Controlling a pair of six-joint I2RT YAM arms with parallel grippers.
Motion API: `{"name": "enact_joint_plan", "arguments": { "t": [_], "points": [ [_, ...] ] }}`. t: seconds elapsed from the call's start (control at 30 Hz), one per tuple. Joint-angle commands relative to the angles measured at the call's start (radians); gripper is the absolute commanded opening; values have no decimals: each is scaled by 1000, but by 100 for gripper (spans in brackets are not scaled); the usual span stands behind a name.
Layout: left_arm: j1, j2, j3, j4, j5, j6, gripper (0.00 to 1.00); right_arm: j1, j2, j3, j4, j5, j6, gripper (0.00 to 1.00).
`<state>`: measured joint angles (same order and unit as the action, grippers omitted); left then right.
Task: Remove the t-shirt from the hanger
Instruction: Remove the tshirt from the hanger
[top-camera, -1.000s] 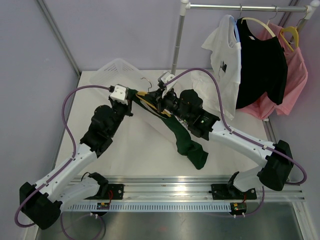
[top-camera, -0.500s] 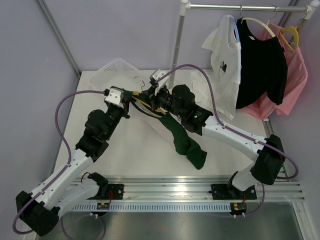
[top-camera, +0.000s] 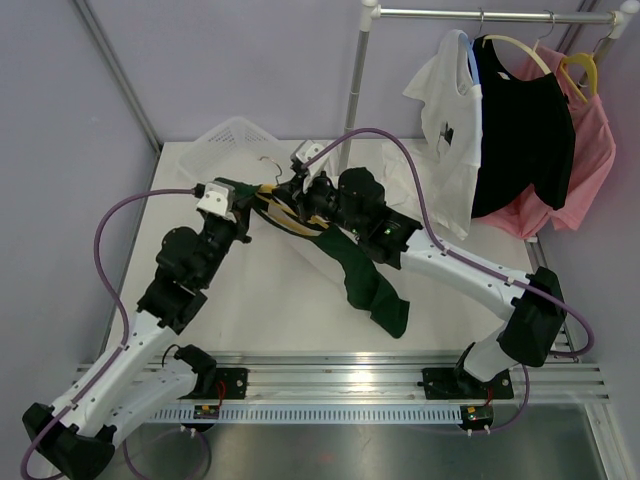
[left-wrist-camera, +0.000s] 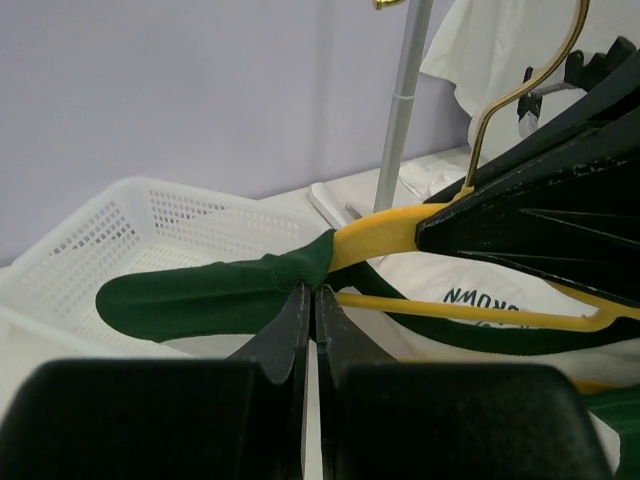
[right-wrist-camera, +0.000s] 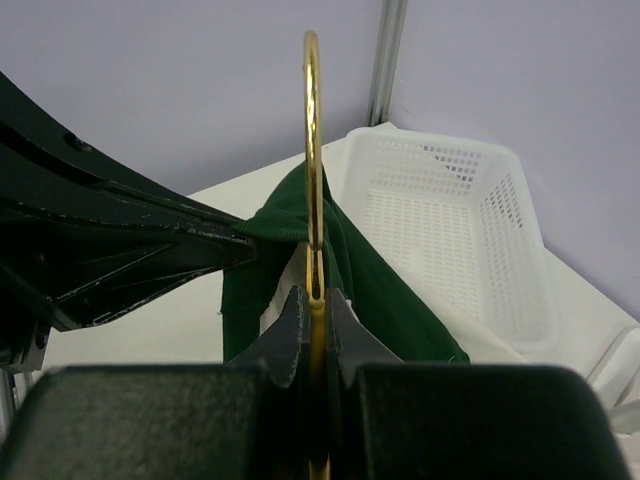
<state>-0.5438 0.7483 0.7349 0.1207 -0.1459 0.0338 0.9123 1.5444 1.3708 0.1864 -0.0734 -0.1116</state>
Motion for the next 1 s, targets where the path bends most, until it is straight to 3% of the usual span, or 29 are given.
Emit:
{"name": "enact_joint_plan", "arguments": {
  "t": [0.0,0.17,0.43,0.5,0.73,0.97],
  "points": [
    [-8,-14,98,19,34,-29,0,17,13,51,28,10,-45,0],
    [-8,-17,182,-58,77,-74,0,78,-13,86,-1,122,-60,0],
    [-15,39,426,-240,124,-97,0,198,-15,359,-390,392,-5,0],
    [-16,66,468,-256,124,-95,0,229,-15,393,-418,495,10,0],
    [-48,135,593,-303,170,-117,0,254,14,482,-504,629,-13,0],
    [-202,203,676,-352,75,-57,0,254,-1,482,-504,667,-22,0]
  ]
}}
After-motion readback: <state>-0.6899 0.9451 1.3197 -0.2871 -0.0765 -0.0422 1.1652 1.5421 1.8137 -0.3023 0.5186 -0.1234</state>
